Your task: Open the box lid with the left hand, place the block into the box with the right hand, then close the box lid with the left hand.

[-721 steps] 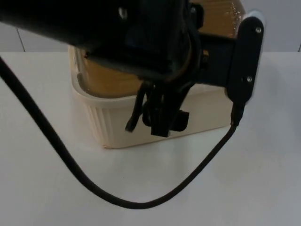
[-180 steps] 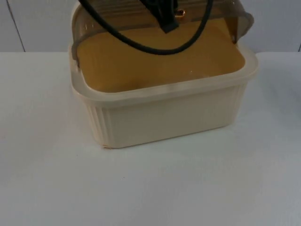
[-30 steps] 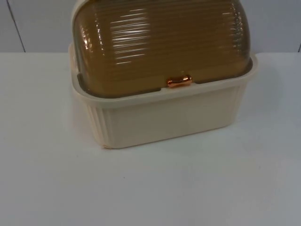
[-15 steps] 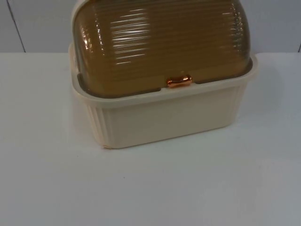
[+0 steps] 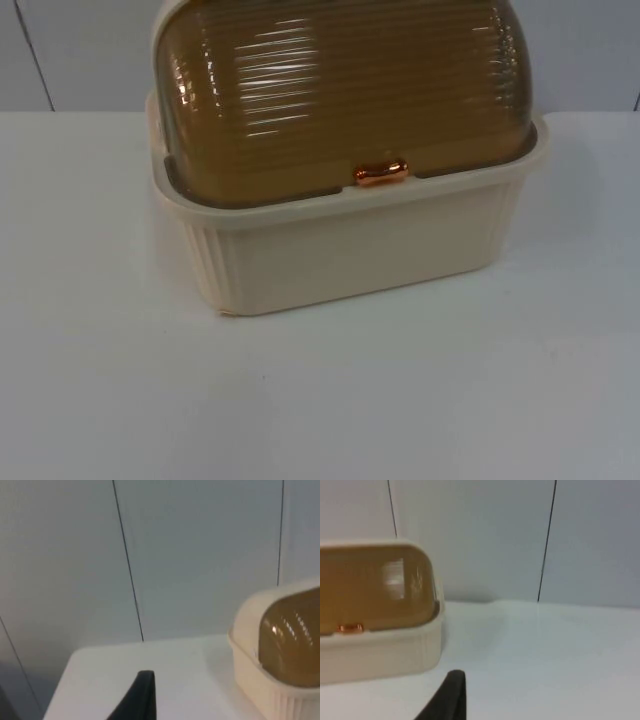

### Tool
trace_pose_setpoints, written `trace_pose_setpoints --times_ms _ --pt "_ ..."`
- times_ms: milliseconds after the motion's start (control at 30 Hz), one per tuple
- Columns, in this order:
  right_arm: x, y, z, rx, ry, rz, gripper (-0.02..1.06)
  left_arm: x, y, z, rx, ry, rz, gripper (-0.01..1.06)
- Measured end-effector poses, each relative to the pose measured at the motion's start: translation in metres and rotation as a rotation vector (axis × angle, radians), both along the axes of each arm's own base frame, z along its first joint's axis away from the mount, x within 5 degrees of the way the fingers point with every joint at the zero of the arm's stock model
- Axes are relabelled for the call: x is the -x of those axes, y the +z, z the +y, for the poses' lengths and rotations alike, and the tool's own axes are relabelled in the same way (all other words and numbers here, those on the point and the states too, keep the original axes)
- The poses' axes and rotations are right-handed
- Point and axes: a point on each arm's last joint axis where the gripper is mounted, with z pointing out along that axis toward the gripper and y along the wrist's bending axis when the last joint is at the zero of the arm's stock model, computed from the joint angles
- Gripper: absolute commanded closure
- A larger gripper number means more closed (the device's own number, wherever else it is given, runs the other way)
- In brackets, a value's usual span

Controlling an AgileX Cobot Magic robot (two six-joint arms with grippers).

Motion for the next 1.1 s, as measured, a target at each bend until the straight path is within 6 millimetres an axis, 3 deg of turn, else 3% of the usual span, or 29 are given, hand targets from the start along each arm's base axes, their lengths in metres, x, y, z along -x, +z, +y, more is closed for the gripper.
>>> trace_pose_setpoints --times_ms 67,233,300,500,600,1100 --pt "-0.005 -0.005 0.0 0.001 0.0 0.023 -0.01 -0.006 -0.006 0.0 0.003 0.0 0.028 0.02" --pt "-0.028 -0.035 0.001 0.004 -0.001 0.147 -0.01 -0.034 -0.042 0.002 0.004 0.005 0.187 0.02" --pt "-0.03 -0.038 0.001 0.005 -0.001 0.16 -0.01 -0.036 -0.046 0.002 0.003 0.007 0.202 0.02" --pt "-0.048 -0.07 0.002 0.008 -0.002 0.283 -0.01 -0.057 -0.083 0.003 0.003 0.012 0.341 0.02" --pt "-0.05 -0.074 0.002 0.008 -0.002 0.294 -0.01 -0.06 -0.092 0.004 0.003 0.015 0.37 0.02" --pt "-0.057 -0.078 0.003 -0.002 -0.003 0.271 -0.01 -0.062 -0.093 0.005 -0.01 0.018 0.372 0.02"
